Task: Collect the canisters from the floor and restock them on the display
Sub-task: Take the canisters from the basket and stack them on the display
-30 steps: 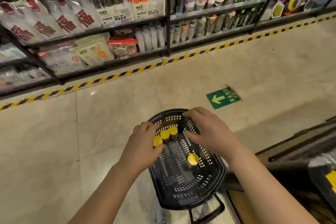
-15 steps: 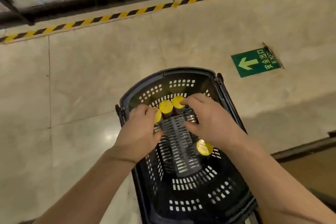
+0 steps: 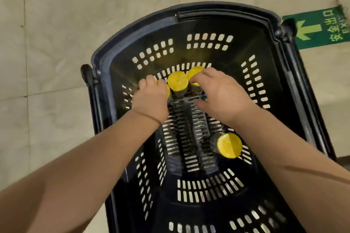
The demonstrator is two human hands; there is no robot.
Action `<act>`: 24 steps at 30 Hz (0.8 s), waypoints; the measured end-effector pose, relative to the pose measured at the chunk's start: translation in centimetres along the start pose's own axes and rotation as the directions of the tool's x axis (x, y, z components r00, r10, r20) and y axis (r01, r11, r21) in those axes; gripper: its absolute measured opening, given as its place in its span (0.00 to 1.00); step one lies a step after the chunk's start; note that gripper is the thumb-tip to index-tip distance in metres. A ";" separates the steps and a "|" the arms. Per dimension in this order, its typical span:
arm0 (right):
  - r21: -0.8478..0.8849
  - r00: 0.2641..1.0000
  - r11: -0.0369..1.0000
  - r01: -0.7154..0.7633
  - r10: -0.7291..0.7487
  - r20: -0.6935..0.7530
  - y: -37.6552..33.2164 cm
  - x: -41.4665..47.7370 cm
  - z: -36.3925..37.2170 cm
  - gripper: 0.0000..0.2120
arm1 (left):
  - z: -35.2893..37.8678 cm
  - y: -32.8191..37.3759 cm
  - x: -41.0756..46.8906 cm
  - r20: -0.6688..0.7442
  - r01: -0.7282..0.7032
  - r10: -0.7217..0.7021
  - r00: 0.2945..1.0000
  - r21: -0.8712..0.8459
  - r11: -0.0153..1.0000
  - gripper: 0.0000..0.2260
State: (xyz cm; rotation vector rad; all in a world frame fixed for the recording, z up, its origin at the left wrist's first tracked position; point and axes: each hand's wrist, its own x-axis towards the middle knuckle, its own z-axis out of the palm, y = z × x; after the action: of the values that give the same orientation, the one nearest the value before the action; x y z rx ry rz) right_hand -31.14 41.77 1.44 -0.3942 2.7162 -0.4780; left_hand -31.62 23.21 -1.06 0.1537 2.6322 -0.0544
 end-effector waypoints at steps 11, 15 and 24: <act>-0.074 0.999 0.997 0.033 -0.032 0.014 1.7 3.1 2.9 0.26 | 3.9 1.5 5.7 0.081 0.100 -0.113 0.990 0.145 0.984 0.29; -0.112 0.999 0.993 0.038 -0.036 0.027 1.9 4.7 3.7 0.27 | 4.4 1.6 6.4 0.030 0.095 -0.103 0.994 0.199 0.975 0.23; -0.247 0.991 0.967 0.066 -0.033 0.132 0.5 8.6 6.9 0.31 | 1.4 1.2 4.7 0.170 0.130 -0.152 0.974 0.137 0.982 0.35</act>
State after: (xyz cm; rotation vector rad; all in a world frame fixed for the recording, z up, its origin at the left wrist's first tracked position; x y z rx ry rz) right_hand -36.32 37.52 -7.35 -0.5407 2.6527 -0.1151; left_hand -34.88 24.75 -4.54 0.0028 2.4551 -0.2695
